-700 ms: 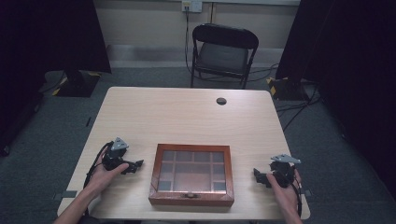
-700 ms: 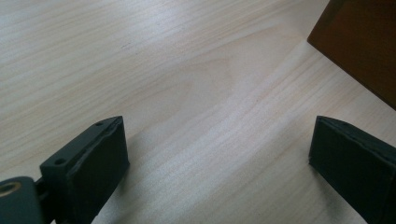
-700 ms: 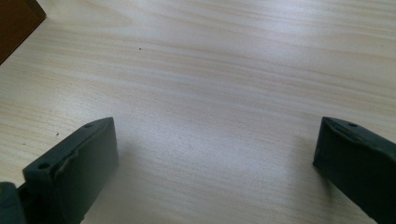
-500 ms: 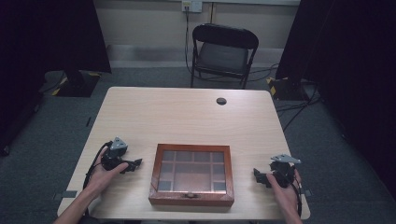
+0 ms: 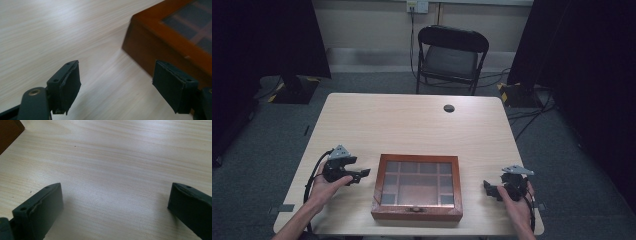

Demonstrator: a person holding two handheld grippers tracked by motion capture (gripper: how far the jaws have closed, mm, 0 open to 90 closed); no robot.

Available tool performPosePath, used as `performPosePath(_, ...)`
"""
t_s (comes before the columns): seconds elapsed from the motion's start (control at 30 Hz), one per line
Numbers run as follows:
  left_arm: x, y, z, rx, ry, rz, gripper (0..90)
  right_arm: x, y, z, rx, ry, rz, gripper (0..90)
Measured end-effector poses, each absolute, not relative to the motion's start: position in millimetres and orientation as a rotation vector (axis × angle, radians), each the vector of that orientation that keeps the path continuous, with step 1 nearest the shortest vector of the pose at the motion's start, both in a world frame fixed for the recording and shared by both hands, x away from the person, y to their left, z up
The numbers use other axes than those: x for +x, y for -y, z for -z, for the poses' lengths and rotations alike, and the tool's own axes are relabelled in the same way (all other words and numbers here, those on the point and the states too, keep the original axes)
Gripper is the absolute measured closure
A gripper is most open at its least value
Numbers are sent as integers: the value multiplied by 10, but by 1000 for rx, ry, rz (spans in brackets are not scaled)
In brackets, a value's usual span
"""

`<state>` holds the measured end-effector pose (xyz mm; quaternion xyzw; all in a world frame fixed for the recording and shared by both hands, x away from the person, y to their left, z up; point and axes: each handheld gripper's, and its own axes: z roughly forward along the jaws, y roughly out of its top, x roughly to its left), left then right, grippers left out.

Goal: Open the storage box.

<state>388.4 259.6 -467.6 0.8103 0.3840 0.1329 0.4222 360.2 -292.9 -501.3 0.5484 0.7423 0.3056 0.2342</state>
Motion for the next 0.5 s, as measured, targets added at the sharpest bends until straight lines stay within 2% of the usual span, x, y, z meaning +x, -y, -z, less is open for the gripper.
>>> performPosePath(0.23, 3778, -2448, 4485, 2031, -870, -332, 289, 3602, 2929, 5012, 1506, -2038, -839, 0)
performPosePath(0.5, 3695, -2206, 4347, 2054, -763, -290, 285, 3600, 2927, 5012, 1510, -2036, -838, 0)
